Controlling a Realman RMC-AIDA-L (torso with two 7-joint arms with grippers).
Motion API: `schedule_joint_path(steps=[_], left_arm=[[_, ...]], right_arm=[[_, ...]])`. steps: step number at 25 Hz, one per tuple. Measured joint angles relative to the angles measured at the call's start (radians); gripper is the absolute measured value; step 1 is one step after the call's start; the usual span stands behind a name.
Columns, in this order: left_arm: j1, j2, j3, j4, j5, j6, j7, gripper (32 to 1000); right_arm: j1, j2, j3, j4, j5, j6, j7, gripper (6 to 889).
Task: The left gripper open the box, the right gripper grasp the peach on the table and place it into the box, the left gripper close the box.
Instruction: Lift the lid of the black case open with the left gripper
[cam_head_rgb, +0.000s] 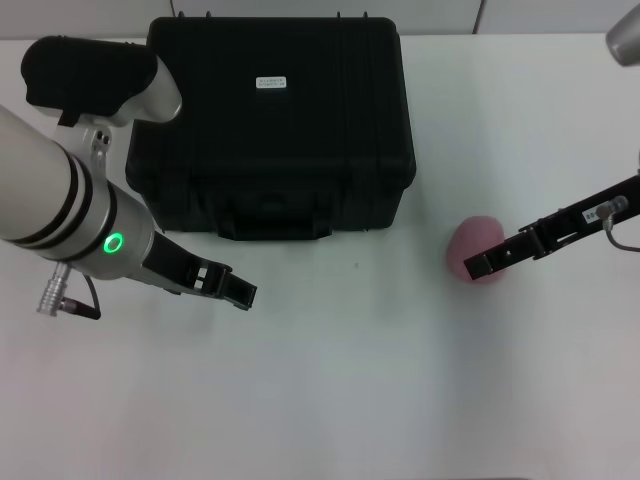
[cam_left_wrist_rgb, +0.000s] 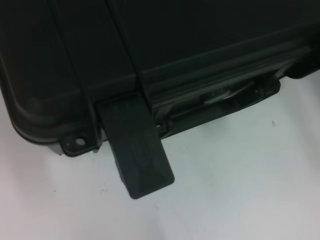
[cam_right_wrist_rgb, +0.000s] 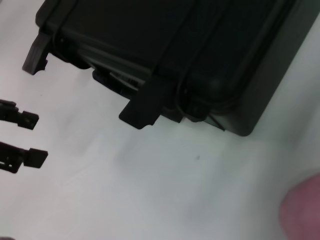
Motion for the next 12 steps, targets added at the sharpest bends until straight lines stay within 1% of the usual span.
schedule_joint_path(steps=[5, 12], left_arm=[[-0.006, 0.0004, 0.0, -0.003, 0.0, 0.0, 0.0, 895], [-0.013, 0.0004, 0.0, -0.005, 0.0, -0.003, 0.0, 895]], right_arm=[[0.015, -0.001, 0.001, 0.022, -0.001, 0.002, -0.004, 839], [0.018, -0.002, 0.003, 0.03, 0.0, -0.001, -0.004, 838]])
